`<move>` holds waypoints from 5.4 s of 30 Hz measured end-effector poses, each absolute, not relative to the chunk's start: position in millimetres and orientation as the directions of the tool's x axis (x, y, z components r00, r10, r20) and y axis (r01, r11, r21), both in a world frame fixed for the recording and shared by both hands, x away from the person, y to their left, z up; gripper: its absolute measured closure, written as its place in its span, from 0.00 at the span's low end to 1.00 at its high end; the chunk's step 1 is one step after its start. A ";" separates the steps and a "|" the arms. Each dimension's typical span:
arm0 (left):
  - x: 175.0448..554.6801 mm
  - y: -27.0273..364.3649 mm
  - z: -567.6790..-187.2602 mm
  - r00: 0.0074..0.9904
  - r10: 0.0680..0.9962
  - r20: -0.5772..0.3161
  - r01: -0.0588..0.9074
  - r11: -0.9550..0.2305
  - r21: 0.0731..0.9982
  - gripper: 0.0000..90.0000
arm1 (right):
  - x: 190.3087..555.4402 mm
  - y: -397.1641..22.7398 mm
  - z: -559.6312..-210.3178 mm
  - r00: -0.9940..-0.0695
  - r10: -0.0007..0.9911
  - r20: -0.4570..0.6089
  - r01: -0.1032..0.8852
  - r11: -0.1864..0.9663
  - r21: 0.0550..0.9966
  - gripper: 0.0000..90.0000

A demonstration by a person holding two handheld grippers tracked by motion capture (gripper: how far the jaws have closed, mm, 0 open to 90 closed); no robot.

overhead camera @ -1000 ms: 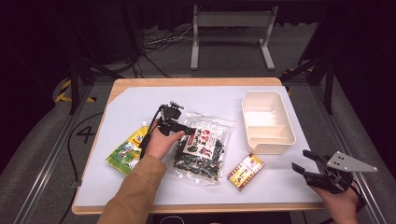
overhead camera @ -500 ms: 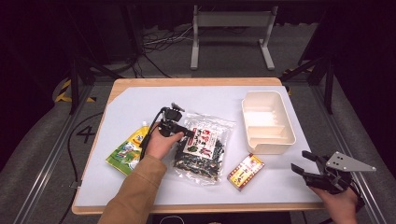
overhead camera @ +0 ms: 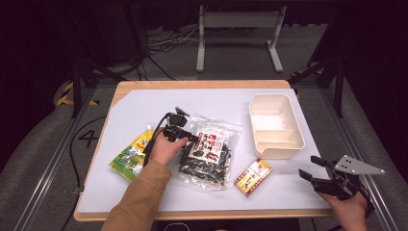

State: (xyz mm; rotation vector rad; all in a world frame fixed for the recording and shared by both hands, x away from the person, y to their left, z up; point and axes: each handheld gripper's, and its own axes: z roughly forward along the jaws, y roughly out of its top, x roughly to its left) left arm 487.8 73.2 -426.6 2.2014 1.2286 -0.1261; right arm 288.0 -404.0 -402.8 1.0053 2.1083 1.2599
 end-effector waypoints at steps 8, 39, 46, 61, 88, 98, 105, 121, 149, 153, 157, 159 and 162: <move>479.8 67.7 -424.5 0.595 0.746 -0.299 0.763 -0.407 0.502 0.83 | 289.0 -403.5 -402.8 -0.613 0.790 -0.017 0.349 0.290 0.891 0.32; 456.2 87.6 -375.6 0.630 0.695 -0.346 0.700 -0.315 0.641 0.97 | 285.9 -401.2 -404.3 -0.626 0.779 -0.038 0.332 0.310 0.891 0.41; 446.1 89.3 -359.3 0.668 0.655 -0.353 0.661 -0.304 0.686 0.97 | 285.7 -399.9 -403.3 -0.628 0.777 -0.032 0.334 0.306 0.892 0.41; 420.2 92.7 -325.3 0.738 0.593 -0.322 0.555 -0.262 0.789 0.97 | 284.2 -393.1 -394.2 -0.648 0.761 -0.002 0.334 0.287 0.898 0.43; 393.3 112.4 -301.3 0.844 0.491 -0.217 0.311 -0.117 0.943 0.96 | 319.4 -332.2 -351.8 -0.743 0.667 0.050 0.318 0.286 0.904 0.44; 386.8 109.5 -299.5 0.861 0.484 -0.157 0.254 -0.142 0.957 0.97 | 334.0 -306.8 -335.6 -0.766 0.637 0.087 0.314 0.252 0.915 0.45; 383.9 112.2 -298.9 0.869 0.466 -0.165 0.245 -0.118 0.962 0.97 | 346.6 -296.6 -325.5 -0.771 0.623 0.133 0.338 0.223 0.914 0.44; 380.6 111.4 -300.3 0.879 0.445 -0.172 0.233 -0.086 0.969 0.97 | 370.1 -267.1 -303.2 -0.805 0.577 0.139 0.332 0.243 0.912 0.41; 381.9 113.9 -304.5 0.878 0.436 -0.196 0.231 -0.027 0.973 0.95 | 375.9 -257.1 -298.0 -0.841 0.483 0.243 0.362 0.168 0.917 0.92; 381.2 113.8 -304.1 0.879 0.437 -0.191 0.227 -0.030 0.973 0.94 | 372.8 -256.4 -292.5 -0.832 0.505 0.231 0.359 0.172 0.917 0.94; 380.5 114.0 -303.5 0.879 0.436 -0.194 0.230 -0.030 0.973 0.92 | 372.2 -256.7 -288.4 -0.828 0.512 0.228 0.359 0.173 0.917 0.95; 379.5 114.6 -303.1 0.876 0.444 -0.187 0.227 -0.038 0.973 0.89 | 372.2 -256.5 -286.0 -0.826 0.516 0.225 0.359 0.175 0.917 0.95; 378.9 116.9 -302.5 0.873 0.451 -0.188 0.225 -0.029 0.974 0.83 | 372.2 -256.6 -281.5 -0.826 0.520 0.215 0.353 0.183 0.917 0.95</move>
